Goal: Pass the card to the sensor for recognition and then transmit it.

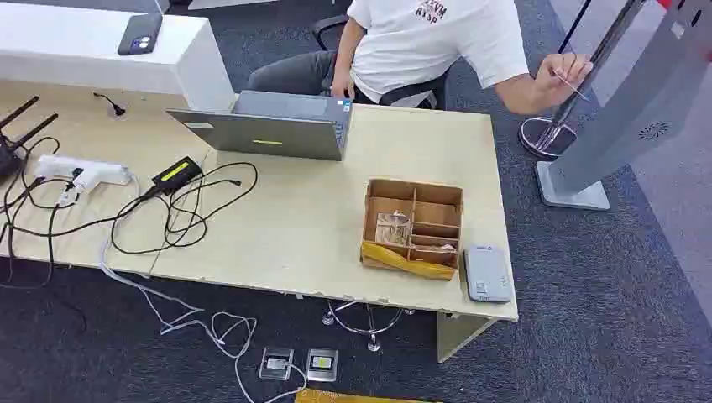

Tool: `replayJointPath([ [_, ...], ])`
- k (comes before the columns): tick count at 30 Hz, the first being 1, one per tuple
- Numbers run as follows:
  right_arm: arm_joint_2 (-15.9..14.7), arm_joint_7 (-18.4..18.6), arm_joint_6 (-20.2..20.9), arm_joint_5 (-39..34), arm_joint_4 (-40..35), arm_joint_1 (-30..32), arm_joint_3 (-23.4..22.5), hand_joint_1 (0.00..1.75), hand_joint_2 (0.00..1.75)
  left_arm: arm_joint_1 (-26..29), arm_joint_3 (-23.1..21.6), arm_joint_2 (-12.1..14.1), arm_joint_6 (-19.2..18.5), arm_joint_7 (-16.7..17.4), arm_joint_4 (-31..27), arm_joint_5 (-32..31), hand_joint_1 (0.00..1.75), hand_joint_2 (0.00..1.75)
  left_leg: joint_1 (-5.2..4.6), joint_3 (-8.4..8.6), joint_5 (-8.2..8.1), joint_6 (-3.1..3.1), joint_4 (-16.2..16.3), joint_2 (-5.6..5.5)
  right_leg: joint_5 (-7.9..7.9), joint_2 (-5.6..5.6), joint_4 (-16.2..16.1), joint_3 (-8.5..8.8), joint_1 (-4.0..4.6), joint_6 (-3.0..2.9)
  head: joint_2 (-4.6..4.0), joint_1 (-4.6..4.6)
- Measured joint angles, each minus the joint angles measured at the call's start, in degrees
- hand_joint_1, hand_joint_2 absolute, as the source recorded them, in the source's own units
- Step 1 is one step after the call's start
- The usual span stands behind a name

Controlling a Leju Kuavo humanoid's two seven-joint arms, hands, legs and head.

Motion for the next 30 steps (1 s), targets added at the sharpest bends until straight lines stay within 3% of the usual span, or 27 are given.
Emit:
replayJointPath([
  [14,-1.2,0.0,-11.9,-9.2,-0.4,-16.0,26.5,0.0,1.75,-0.2,-1.2,-0.2,0.1,-0.4,-0.1,-0.2,0.0,0.0,0.06,-0.06,0.03,-0.05,0.0,-0.01,0.0,0.02,0.0,-0.04,0.06,0.0,0.0,0.0],
  [24,1.0,-1.1,-20.1,-13.2,1.5,-24.0,47.8,0.0,1.75,-0.7,-2.4,-0.2,0.0,-0.4,-0.3,-0.6,0.0,0.0,0.14,-0.08,0.05,-0.08,0.0,-0.03,0.0,0.04,0.0,-0.06,0.12,-0.01,0.0,0.04],
  [30,4.0,-3.5,-24.7,-14.4,3.5,-25.0,56.7,0.0,1.75,-0.9,-2.7,-0.2,-0.1,-0.4,-0.3,-0.8,0.0,0.0,0.18,-0.08,0.05,-0.09,0.0,-0.06,-0.01,-0.01,0.0,-0.06,0.15,-0.02,0.0,0.02],
])
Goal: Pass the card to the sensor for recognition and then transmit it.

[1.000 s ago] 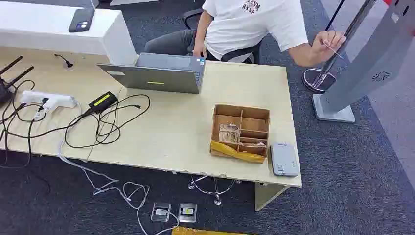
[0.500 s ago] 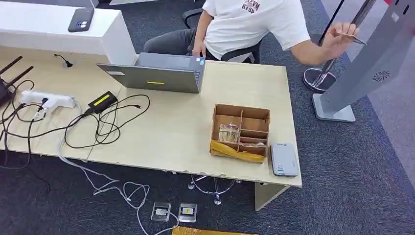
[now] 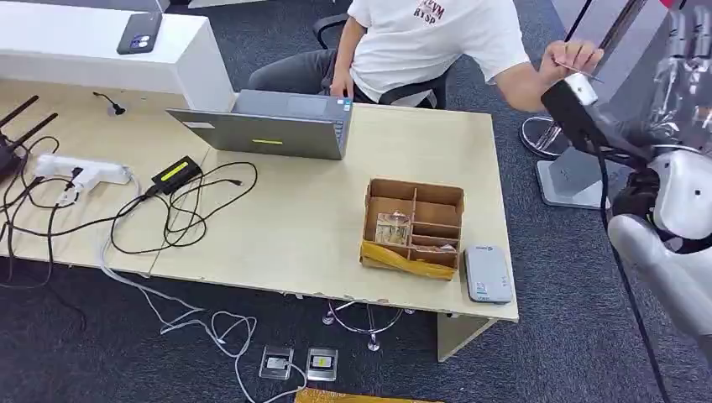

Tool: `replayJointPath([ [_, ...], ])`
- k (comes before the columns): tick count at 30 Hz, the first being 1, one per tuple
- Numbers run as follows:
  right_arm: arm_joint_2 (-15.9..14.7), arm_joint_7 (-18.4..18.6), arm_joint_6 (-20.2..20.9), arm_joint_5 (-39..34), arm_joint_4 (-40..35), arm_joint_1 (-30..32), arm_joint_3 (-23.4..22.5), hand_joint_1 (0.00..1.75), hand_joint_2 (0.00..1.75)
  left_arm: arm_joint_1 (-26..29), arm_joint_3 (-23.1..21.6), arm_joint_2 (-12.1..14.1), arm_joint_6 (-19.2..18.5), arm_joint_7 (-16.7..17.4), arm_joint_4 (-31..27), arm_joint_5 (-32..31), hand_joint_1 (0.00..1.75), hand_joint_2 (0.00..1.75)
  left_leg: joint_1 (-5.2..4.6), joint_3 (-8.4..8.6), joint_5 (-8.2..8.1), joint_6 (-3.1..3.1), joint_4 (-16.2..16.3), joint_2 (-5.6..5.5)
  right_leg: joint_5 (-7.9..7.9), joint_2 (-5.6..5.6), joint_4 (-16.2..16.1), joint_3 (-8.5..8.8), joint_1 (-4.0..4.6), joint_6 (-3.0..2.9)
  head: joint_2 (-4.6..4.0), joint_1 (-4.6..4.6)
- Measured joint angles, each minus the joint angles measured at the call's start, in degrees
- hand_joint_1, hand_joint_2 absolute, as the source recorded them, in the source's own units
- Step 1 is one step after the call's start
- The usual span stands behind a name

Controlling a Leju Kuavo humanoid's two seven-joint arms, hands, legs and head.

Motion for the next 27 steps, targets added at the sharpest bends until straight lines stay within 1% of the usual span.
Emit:
replayJointPath([
  [5,2.9,-2.2,-1.5,-1.1,2.8,-0.6,5.0,0.0,1.75,0.0,-0.2,0.0,0.0,0.0,-0.1,0.0,0.0,0.0,0.01,0.01,0.0,-0.01,0.0,0.03,0.0,0.04,0.0,-0.01,0.01,0.0,0.0,0.0],
  [9,5.2,-3.8,-3.2,-2.0,5.2,-0.8,7.4,0.0,1.75,0.0,-0.2,0.1,0.0,0.0,-0.1,0.0,0.0,0.0,0.01,0.01,0.02,-0.03,0.0,0.02,0.0,0.03,0.0,-0.01,0.01,0.0,0.0,0.02],
  [16,7.6,-5.0,-3.8,-2.6,8.5,-0.8,10.1,0.0,1.75,0.0,-0.2,0.3,-0.2,0.0,-0.1,0.2,0.0,0.0,0.01,0.02,0.02,-0.03,0.0,0.02,0.0,0.04,0.0,-0.02,0.01,0.0,0.0,0.02],
  [23,8.7,-6.7,-4.1,-4.7,11.4,-0.9,11.8,0.0,1.75,0.0,-0.3,0.4,-1.0,0.2,-0.1,0.0,0.0,0.0,0.01,0.03,0.02,-0.04,0.0,0.02,0.0,0.04,0.0,-0.03,0.01,0.0,0.0,0.02],
  [24,8.8,-7.1,-4.1,-4.9,11.6,-0.8,11.9,0.68,1.75,0.0,-0.3,0.4,-1.2,0.2,-0.1,0.0,0.0,0.0,0.01,0.03,0.02,-0.04,0.0,0.02,0.0,0.04,0.0,-0.03,0.01,0.0,0.0,0.02],
  [25,9.1,-7.6,-4.1,-5.4,11.9,-0.7,12.1,1.75,1.75,0.0,-0.4,0.5,-1.3,0.2,-0.1,0.0,0.0,0.0,0.01,0.03,0.02,-0.04,0.0,0.03,0.0,0.06,0.0,-0.03,0.01,-0.01,0.0,0.02],
  [27,9.6,-9.0,-4.0,-6.1,12.5,-0.4,12.5,1.75,1.75,-0.1,-0.6,0.5,-1.3,0.2,-0.1,0.0,0.0,0.0,0.02,0.03,0.02,-0.04,0.0,0.04,0.0,0.08,0.0,-0.04,0.01,-0.01,0.0,0.02],
])
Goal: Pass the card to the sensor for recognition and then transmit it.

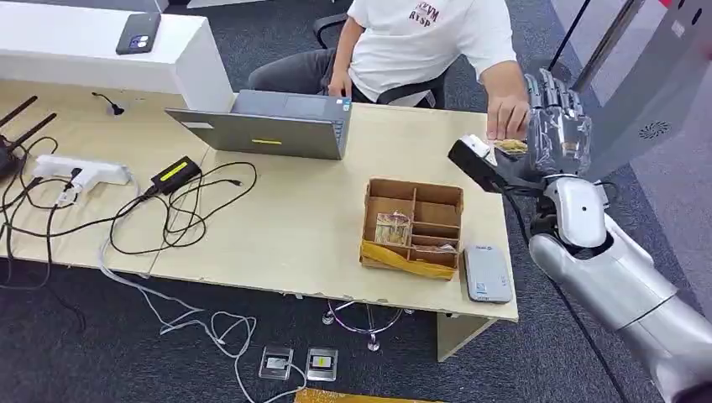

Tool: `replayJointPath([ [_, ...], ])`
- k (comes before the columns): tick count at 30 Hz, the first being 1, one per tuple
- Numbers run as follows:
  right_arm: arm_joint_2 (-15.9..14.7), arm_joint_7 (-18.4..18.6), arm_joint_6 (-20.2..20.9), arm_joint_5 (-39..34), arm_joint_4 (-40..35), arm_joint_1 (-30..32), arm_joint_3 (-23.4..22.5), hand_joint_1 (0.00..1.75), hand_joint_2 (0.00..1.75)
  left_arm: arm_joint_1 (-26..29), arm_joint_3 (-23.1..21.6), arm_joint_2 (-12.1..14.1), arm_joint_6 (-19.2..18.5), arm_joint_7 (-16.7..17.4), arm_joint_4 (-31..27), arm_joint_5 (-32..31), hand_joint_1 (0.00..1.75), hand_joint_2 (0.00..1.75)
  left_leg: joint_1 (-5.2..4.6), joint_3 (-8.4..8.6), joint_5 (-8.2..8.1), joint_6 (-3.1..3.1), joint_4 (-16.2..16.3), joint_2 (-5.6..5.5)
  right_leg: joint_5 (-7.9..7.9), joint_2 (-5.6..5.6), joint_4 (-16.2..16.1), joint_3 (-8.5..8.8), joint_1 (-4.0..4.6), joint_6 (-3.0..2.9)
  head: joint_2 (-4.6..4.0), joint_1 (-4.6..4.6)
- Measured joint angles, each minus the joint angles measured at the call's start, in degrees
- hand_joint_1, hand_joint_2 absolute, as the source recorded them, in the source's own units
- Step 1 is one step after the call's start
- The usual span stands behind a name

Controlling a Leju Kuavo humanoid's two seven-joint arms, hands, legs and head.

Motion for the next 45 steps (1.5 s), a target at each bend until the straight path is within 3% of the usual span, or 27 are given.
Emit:
replayJointPath([
  [12,3.7,-2.6,0.2,-0.4,3.0,0.2,2.2,1.75,1.75,0.0,-0.6,0.5,0.0,0.0,0.0,0.7,0.0,0.0,0.04,0.0,0.01,-0.01,0.0,0.0,0.0,-0.01,0.0,-0.01,0.04,0.0,0.0,0.0],
  [28,5.2,-4.2,1.6,-2.9,4.4,0.2,2.3,1.75,1.75,0.2,-0.7,0.8,-0.4,0.0,0.0,0.8,0.0,0.0,0.04,0.0,0.01,-0.02,0.0,0.01,0.01,0.0,0.0,0.0,0.04,-0.01,0.0,0.0],
  [32,5.5,-5.0,-0.1,-4.8,4.6,0.5,2.3,1.75,1.75,0.2,-0.7,0.8,0.2,-0.8,0.0,1.9,0.0,0.0,0.04,0.03,0.01,-0.02,0.0,0.03,0.01,0.02,0.0,-0.02,0.04,-0.01,0.0,0.0],
  [39,2.7,-3.5,-5.5,-5.6,1.7,6.0,0.8,1.75,1.75,1.1,-0.6,0.8,0.9,-1.4,0.0,4.2,0.0,0.0,0.03,0.06,0.0,-0.02,0.0,0.02,0.0,0.01,-0.1,0.01,0.04,-0.01,0.0,0.0],
  [45,-0.8,-2.1,-6.8,-4.8,-2.3,11.6,-2.3,1.75,1.75,1.3,-0.6,0.9,1.2,-1.2,0.0,5.0,0.0,0.0,0.03,0.11,-0.04,-0.05,0.0,0.11,0.01,0.05,-0.1,0.02,0.03,-0.01,0.0,0.0],
])
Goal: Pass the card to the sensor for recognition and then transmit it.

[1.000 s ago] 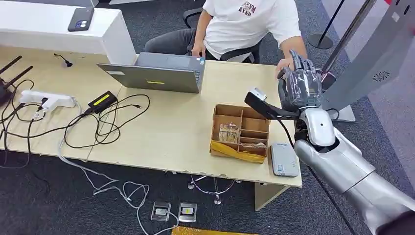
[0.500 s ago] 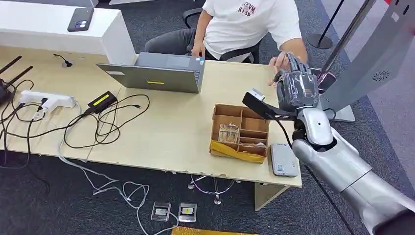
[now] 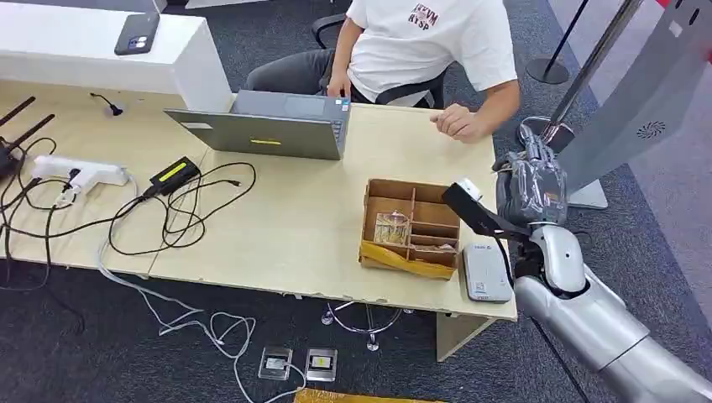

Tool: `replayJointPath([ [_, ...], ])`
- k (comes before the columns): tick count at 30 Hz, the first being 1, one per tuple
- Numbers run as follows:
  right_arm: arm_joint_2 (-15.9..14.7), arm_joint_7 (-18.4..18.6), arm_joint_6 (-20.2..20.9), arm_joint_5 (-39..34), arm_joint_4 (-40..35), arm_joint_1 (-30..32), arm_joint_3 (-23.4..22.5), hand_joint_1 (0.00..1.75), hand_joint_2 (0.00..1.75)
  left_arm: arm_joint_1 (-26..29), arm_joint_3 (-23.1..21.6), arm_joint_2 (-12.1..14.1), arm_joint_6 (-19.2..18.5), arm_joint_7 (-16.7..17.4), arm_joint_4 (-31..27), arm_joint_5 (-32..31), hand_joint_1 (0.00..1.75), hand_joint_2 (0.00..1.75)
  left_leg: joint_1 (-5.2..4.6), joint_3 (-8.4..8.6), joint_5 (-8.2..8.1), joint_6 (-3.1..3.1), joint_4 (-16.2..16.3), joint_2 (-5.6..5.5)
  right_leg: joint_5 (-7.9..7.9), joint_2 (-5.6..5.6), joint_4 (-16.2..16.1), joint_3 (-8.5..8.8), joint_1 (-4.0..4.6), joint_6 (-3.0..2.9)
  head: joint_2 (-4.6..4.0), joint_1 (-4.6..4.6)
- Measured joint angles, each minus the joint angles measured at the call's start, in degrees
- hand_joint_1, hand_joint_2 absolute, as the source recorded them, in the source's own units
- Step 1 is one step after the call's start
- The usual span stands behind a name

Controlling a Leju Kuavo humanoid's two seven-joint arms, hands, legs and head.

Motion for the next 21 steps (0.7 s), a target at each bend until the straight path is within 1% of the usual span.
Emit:
replayJointPath([
  [9,-5.0,1.2,-0.5,0.0,-5.7,7.7,-5.3,1.75,1.75,0.1,0.0,0.0,0.3,0.0,0.0,1.4,0.0,0.0,0.01,0.01,0.0,0.0,0.0,0.0,0.0,0.0,0.0,0.01,0.02,0.0,0.0,-0.02],
  [13,-7.2,1.2,-0.3,0.9,-7.8,12.5,-7.6,1.75,1.75,0.1,0.0,-0.2,0.3,-0.1,0.0,1.7,0.0,0.0,0.01,-0.01,-0.01,0.0,0.0,-0.02,0.0,-0.01,0.0,0.02,0.01,0.0,0.0,0.0],
  [18,-8.2,0.5,3.5,4.2,-9.4,17.1,-9.4,1.75,1.75,0.1,0.0,-0.3,0.4,-0.2,-0.1,2.1,0.0,0.0,0.01,0.0,-0.02,-0.01,0.0,0.03,0.0,0.03,0.0,0.01,0.01,0.0,0.0,-0.02],
  [21,-8.3,0.5,4.4,4.3,-9.6,18.3,-10.0,1.75,1.75,0.1,0.0,-0.4,0.4,-0.2,-0.1,2.2,0.0,0.0,0.01,0.0,-0.01,-0.01,0.0,0.02,0.0,0.04,0.0,0.02,0.02,0.0,0.0,-0.02],
])
